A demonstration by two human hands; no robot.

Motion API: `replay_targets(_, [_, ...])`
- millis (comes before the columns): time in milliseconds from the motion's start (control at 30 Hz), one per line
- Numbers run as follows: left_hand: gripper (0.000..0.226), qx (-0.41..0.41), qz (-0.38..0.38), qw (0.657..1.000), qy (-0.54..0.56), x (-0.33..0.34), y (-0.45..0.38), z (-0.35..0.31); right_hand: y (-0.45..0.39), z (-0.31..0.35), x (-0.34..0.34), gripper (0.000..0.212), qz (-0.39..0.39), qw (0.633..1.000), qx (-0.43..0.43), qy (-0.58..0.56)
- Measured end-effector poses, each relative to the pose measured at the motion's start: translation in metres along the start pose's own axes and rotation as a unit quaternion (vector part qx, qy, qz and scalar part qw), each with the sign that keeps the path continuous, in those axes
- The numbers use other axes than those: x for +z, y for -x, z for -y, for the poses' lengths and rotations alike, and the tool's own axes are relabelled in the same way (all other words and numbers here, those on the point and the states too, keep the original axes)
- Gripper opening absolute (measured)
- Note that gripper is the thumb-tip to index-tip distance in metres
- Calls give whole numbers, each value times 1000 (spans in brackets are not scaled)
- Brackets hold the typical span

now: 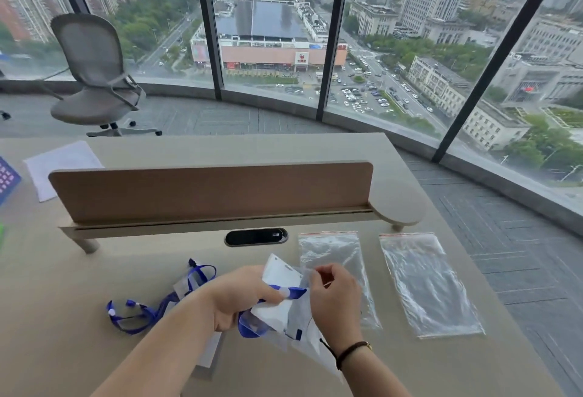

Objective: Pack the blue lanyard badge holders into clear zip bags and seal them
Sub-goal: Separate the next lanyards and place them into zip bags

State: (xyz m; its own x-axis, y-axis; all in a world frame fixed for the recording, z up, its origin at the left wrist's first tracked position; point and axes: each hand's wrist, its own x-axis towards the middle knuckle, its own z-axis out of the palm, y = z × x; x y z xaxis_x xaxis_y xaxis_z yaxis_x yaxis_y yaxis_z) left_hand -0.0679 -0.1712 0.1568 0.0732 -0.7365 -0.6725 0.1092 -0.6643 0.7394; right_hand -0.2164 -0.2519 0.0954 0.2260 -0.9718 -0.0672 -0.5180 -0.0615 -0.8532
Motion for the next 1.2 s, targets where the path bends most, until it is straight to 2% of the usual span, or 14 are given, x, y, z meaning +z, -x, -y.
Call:
replay_targets(67, [22, 0, -17, 1000, 8, 1, -4, 0, 3, 2, 3, 14, 9, 1000, -14, 9])
replay_targets(267, [23, 34, -176, 982, 65, 14, -32, 3, 20, 7, 9, 20, 47, 994, -97, 29])
replay_targets(333, [17, 30, -182, 981, 66, 22, -31, 0, 21, 8, 9, 18, 49, 992, -111, 38])
replay_targets(400, [10, 18, -153, 987, 54, 29, -28, -2, 19, 8, 8, 15, 42, 992, -112, 28])
replay_targets(500, [9, 11, -126, 992, 6, 32, -24, -3, 14, 7, 4, 10, 20, 994, -106, 8])
replay_targets(533, [3, 25, -140, 990, -24, 30, -24, -3, 13, 7, 3, 10, 13, 995, -102, 3])
replay_targets(567, [14, 47, -165, 983, -63, 27, -27, -1, 12, 6, 2, 10, 7, 995, -98, -1])
replay_targets(667, [32, 147, -254, 941, -169, 18, -21, 3, 10, 5, 1, 16, 8, 997, -71, -36])
replay_targets(733, [33, 168, -266, 921, -229, 10, -21, 16, 7, 2, 1, 17, 30, 996, -23, -78])
replay_targets(800, [42, 111, -241, 924, -276, 2, -27, 41, 2, -9, 4, 12, 52, 993, 35, -101])
replay_targets(900, [65, 22, -250, 930, -269, -9, -45, 91, -7, -40, 10, 8, 94, 988, 99, -75])
replay_targets(967, [63, -17, -262, 928, -265, -20, -57, 124, -9, -61, 15, 12, 139, 982, 125, -36])
replay_targets(1067, [54, -59, -260, 915, -301, -35, -72, 164, -5, -82, 22, 24, 200, 973, 115, 29])
replay_targets(1200, [54, -99, -335, 896, -275, -50, -84, 193, -1, -95, 48, 29, 263, 956, 87, 95])
